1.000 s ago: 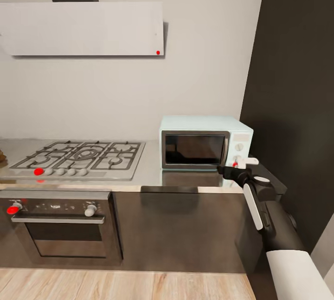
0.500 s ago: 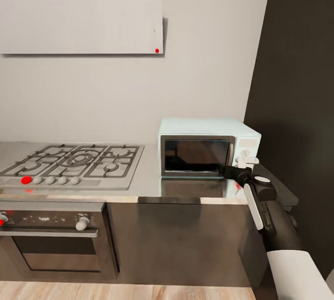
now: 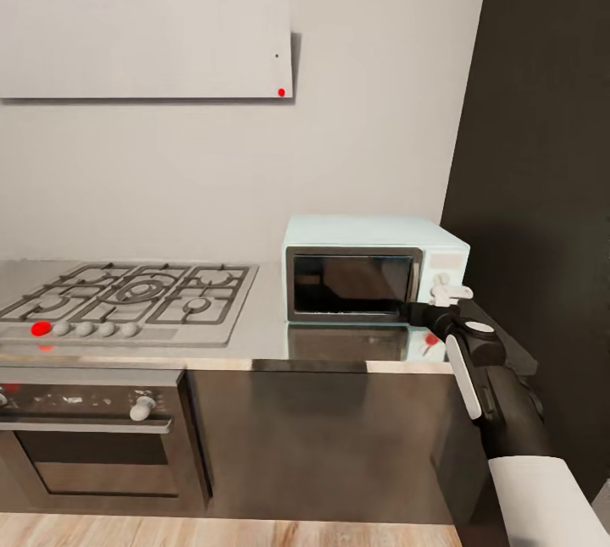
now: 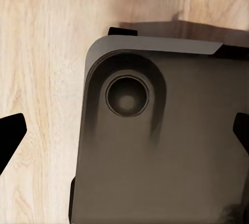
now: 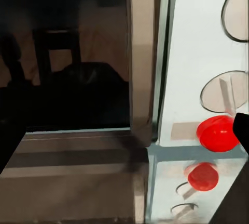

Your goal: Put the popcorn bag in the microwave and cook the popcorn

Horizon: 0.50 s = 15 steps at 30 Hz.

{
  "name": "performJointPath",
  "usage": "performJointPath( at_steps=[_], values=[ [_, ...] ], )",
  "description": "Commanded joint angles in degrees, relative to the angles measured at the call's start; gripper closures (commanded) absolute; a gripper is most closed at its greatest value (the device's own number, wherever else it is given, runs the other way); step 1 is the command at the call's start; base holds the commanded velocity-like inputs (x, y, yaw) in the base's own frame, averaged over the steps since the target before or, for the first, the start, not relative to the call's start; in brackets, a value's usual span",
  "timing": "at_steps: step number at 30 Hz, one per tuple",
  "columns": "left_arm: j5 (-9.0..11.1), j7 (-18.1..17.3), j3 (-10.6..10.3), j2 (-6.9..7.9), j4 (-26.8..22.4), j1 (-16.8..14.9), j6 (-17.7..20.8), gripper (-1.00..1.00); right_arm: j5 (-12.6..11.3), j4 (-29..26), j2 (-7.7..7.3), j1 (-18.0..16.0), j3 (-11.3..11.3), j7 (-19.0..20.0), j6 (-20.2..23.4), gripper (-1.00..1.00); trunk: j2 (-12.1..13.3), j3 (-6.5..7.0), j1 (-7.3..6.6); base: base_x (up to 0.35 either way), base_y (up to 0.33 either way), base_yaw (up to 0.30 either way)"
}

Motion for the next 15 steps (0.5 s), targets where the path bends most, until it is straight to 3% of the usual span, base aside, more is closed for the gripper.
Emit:
performJointPath(
  at_steps=[1,4,6,11,15],
  values=[
    [0.1,0.0,0.3,-0.03,0.0,0.0,-0.1,-1.0,-0.1,0.0,0.0,0.0,-0.1,0.0,0.2,-1.0,0.0,-0.06,0.0,0.0,-0.006,0.0],
    [0.1,0.0,0.3,-0.03,0.0,0.0,-0.1,-1.0,3.3,0.0,0.51,0.0,0.0,0.0,0.2,-1.0,0.0,-0.06,0.0,0.0,-0.002,0.0],
    [0.1,0.0,0.3,-0.03,0.0,0.0,-0.1,-1.0,4.0,0.0,0.64,0.0,-0.1,0.0,0.2,-1.0,0.0,-0.06,0.0,0.0,0.0,0.0],
    [0.1,0.0,0.4,-0.03,0.0,0.0,-0.1,-1.0,4.6,-0.9,0.53,0.0,-0.1,0.1,-0.2,-1.0,0.0,-0.06,0.0,0.0,0.0,0.0],
    [0.1,0.0,0.4,-0.03,0.0,0.0,-0.1,-1.0,4.6,-1.0,0.54,0.0,-0.1,0.1,-3.9,-1.0,0.0,-0.06,0.0,0.0,0.0,0.0]
  ],
)
